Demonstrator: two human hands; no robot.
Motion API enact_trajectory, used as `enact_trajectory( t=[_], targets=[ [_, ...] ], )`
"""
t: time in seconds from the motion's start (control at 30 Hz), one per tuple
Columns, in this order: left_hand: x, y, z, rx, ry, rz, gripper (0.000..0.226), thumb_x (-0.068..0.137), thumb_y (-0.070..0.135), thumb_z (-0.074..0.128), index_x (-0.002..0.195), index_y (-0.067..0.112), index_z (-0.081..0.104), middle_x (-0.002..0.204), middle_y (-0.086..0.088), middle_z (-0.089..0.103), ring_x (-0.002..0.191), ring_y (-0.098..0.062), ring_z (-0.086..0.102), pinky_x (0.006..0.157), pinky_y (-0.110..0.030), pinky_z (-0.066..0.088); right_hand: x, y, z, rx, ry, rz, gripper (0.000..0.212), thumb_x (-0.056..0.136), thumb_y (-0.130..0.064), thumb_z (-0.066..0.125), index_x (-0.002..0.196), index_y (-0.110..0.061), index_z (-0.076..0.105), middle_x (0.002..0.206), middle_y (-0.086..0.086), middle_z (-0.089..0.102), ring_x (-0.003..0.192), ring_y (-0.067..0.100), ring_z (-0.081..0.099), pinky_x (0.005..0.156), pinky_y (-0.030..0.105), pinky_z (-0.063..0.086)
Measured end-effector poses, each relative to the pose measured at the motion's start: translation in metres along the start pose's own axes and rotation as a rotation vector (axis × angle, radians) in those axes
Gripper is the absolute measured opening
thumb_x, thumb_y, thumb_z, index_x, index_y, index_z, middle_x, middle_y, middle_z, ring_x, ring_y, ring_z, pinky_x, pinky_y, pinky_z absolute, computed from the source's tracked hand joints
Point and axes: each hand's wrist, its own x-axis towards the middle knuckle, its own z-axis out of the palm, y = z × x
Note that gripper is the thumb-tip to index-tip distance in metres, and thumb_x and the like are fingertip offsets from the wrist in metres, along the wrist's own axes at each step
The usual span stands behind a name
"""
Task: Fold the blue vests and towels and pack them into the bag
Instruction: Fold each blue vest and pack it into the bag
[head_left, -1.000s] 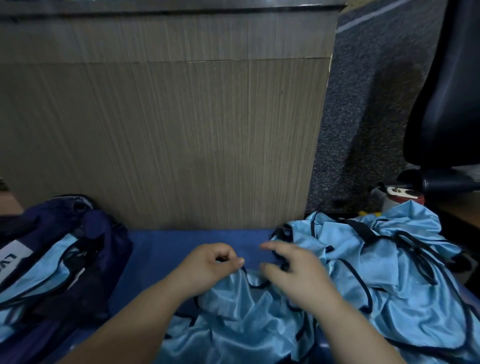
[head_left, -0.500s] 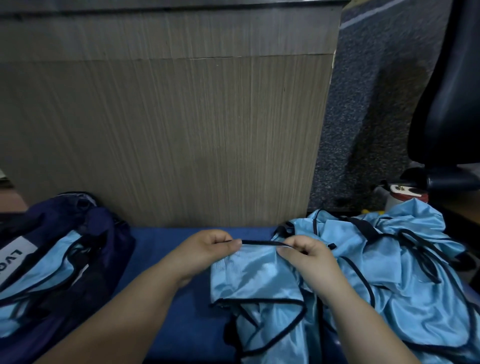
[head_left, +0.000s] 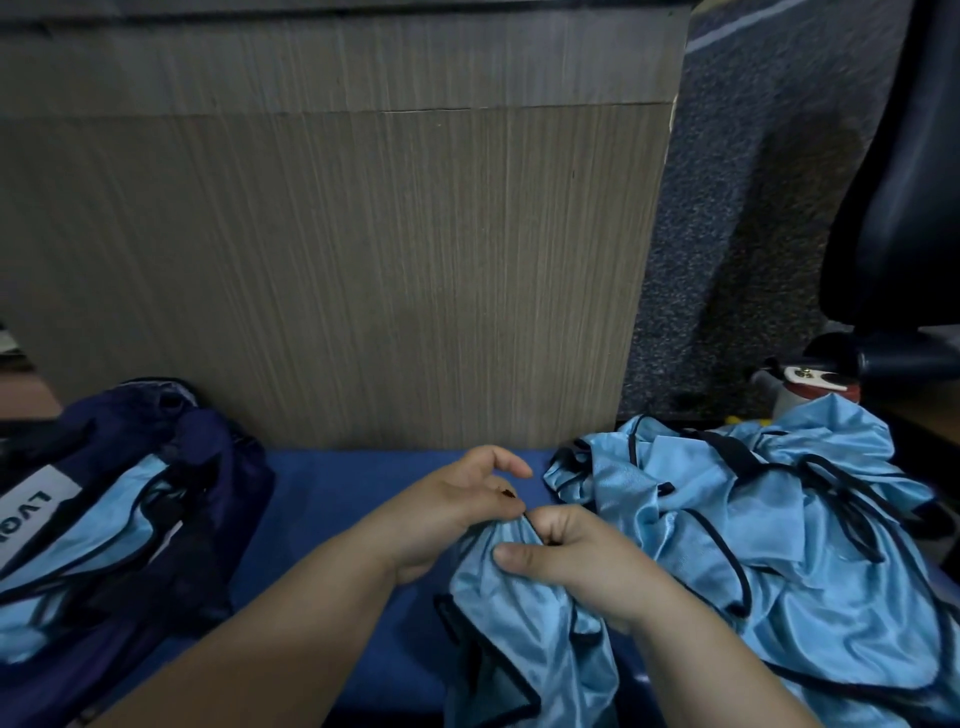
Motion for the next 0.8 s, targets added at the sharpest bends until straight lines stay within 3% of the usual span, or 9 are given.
enact_trajectory(
  t=[0.1, 0.23, 0.3, 0.47, 0.57, 0.7, 0.8],
  targets=[
    [0.003, -0.006, 0.003, 0.056, 0.067, 0.029, 0.037, 0.076, 0.032, 0.065, 0.111, 0.023, 0.057, 0.092, 0.008, 0.061, 0.082, 0.000, 0.058, 0.078, -0.016, 0.046, -0.002, 0.000, 0.002, 0.118, -0.030, 0.004, 0.026, 0.077, -0.030, 0.074, 0.085, -0.006, 0.071, 0.085, 0.014, 0.069, 0.077, 0.022, 0.065, 0.071, 0.030, 0.052],
    [0.003, -0.006, -0.004, 0.221, 0.322, 0.006, 0.044, 0.068, 0.056, 0.077, 0.096, 0.027, 0.062, 0.093, 0.009, 0.063, 0.081, -0.001, 0.058, 0.076, -0.021, 0.046, -0.001, -0.002, 0.001, 0.145, 0.160, -0.079, 0.036, 0.083, -0.028, 0.067, 0.104, 0.001, 0.069, 0.105, 0.023, 0.071, 0.098, 0.036, 0.067, 0.089, 0.044, 0.053],
    [-0.001, -0.003, -0.009, 0.243, 0.258, -0.036, 0.046, 0.065, 0.056, 0.079, 0.094, 0.024, 0.064, 0.088, 0.007, 0.068, 0.079, -0.003, 0.064, 0.076, -0.023, 0.050, -0.002, -0.004, 0.000, 0.118, 0.209, -0.107, 0.030, 0.089, -0.024, 0.067, 0.108, -0.001, 0.069, 0.107, 0.022, 0.071, 0.104, 0.038, 0.067, 0.093, 0.047, 0.052],
    [-0.005, -0.003, -0.017, 0.331, 0.206, -0.108, 0.025, 0.079, 0.029, 0.080, 0.097, 0.016, 0.069, 0.093, 0.001, 0.074, 0.091, -0.015, 0.070, 0.088, -0.032, 0.056, -0.007, -0.007, -0.002, 0.030, 0.248, -0.088, 0.018, 0.095, -0.012, 0.059, 0.109, -0.007, 0.070, 0.102, 0.013, 0.074, 0.097, 0.031, 0.071, 0.088, 0.043, 0.056],
    [-0.008, 0.000, -0.017, 0.198, 0.178, -0.117, 0.022, 0.078, 0.025, 0.080, 0.090, 0.011, 0.068, 0.083, 0.002, 0.073, 0.081, -0.011, 0.069, 0.077, -0.025, 0.054, -0.008, -0.007, -0.002, -0.004, 0.243, -0.082, 0.015, 0.094, -0.011, 0.061, 0.105, -0.008, 0.070, 0.099, 0.010, 0.075, 0.095, 0.028, 0.072, 0.084, 0.038, 0.058],
    [-0.011, 0.004, -0.020, 0.009, 0.152, -0.139, 0.029, 0.072, 0.042, 0.077, 0.073, 0.020, 0.059, 0.075, 0.001, 0.062, 0.071, -0.011, 0.058, 0.071, -0.024, 0.042, -0.011, -0.010, 0.002, -0.050, 0.211, -0.105, 0.014, 0.094, -0.009, 0.060, 0.103, -0.012, 0.071, 0.097, 0.005, 0.076, 0.090, 0.019, 0.072, 0.074, 0.026, 0.055],
    [-0.012, 0.003, -0.023, -0.037, 0.169, -0.172, 0.026, 0.086, 0.033, 0.072, 0.074, 0.019, 0.053, 0.076, -0.001, 0.061, 0.070, -0.012, 0.057, 0.066, -0.023, 0.043, -0.011, -0.015, 0.005, -0.139, 0.193, -0.137, 0.014, 0.093, -0.012, 0.063, 0.104, -0.015, 0.071, 0.093, -0.002, 0.076, 0.086, 0.011, 0.072, 0.072, 0.020, 0.053]
  ],
)
